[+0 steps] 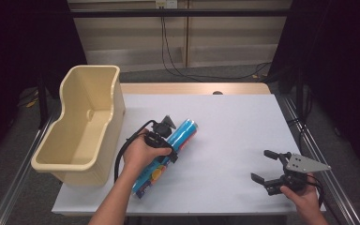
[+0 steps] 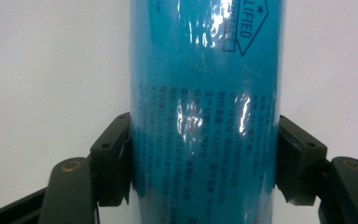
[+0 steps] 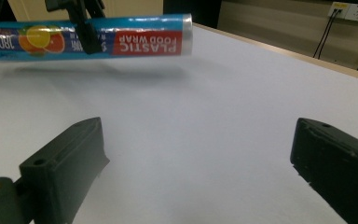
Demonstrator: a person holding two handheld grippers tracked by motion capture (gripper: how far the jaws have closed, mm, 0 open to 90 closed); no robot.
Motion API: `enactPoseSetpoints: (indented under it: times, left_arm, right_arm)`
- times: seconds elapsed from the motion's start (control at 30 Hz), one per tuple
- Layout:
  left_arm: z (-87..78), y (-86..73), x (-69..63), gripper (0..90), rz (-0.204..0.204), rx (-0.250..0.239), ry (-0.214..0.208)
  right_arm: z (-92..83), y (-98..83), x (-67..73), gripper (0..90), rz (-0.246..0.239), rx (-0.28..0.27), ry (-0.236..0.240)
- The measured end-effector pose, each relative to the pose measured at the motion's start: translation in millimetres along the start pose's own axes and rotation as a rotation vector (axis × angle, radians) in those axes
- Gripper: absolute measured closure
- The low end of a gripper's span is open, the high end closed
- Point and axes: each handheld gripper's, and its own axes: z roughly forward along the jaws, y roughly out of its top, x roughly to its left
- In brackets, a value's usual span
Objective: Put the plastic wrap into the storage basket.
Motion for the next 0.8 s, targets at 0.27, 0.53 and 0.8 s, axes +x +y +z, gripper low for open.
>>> enactPoseSetpoints:
  times: [0.27,0.53,0.8]
  left_arm:
    - [-40.4,-0.8,1.4,32.2,-0.048,-0.038,0.015]
    - [-83.5,0.4,4.3,32.2,-0.095,-0.063,0.036]
    - [-122.7,3.6,5.9,32.2,-0.133,-0.076,0.052]
  right_arm:
    - [-0.1,0.1,0.1,2.7,-0.002,-0.002,0.0]
    - [0.2,0.6,0.4,2.7,-0.002,-0.001,0.0]
    - [0.4,0.7,0.2,2.7,0.0,-0.004,0.002]
